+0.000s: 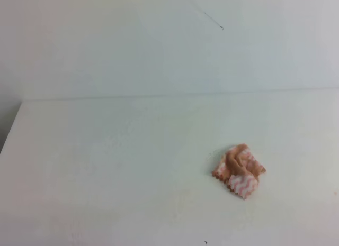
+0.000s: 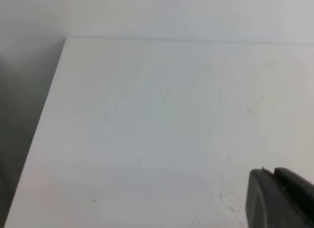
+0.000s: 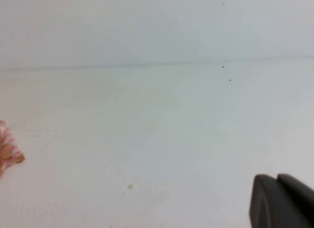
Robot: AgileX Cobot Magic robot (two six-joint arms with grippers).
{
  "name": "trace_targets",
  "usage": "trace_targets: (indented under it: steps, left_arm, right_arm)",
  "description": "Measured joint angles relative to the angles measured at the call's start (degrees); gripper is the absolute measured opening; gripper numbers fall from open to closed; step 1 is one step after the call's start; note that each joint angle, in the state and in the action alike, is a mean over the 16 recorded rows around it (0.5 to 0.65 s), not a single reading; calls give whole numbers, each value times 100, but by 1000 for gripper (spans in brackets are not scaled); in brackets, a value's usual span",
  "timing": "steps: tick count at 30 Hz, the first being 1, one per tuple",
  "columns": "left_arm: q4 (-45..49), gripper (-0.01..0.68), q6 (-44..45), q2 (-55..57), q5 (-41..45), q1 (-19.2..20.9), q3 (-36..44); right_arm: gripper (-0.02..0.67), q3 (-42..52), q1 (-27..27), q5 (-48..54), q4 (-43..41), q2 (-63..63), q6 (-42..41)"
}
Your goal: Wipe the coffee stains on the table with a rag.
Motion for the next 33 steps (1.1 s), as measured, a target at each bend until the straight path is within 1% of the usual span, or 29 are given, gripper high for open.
trace_targets:
  steps: [24,33]
  left_arm:
    - [0,-1,1,-39,-24,1,16]
    - [-1,-1,-7,0,0,0,47]
  right_arm:
    - [-4,31,-19,7,53,-33,0]
    - [-4,41,-17,7,622,-33,0]
